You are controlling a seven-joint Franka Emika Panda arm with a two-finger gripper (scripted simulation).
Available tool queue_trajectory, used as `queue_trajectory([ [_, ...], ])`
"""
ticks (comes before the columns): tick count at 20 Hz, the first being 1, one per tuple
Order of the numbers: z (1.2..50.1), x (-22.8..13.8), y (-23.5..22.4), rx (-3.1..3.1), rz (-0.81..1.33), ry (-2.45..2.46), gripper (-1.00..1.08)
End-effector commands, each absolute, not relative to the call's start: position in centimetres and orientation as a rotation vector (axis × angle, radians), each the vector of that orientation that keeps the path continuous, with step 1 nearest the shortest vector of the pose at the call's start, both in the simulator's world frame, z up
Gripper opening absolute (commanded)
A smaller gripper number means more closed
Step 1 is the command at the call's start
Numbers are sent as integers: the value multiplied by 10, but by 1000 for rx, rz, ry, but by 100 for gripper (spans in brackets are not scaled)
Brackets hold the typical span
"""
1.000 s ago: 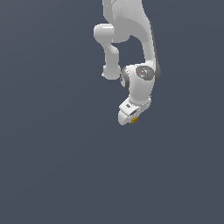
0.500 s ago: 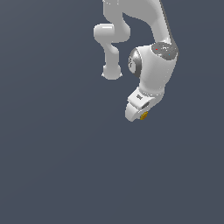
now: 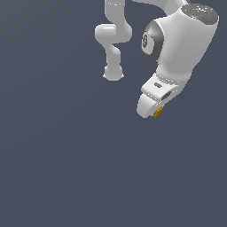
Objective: Pick up the object and move it to a goal position.
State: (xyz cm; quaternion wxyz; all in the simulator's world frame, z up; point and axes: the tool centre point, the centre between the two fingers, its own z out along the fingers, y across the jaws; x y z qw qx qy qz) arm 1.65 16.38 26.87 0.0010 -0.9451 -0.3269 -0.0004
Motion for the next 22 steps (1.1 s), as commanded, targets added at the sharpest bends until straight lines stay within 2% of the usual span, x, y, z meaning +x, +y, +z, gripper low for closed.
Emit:
queue_trajectory([
  [1,287,24,168,-2967,0,-1026,-100],
  [22,387,73,196,-2969,0,-1024,-100],
])
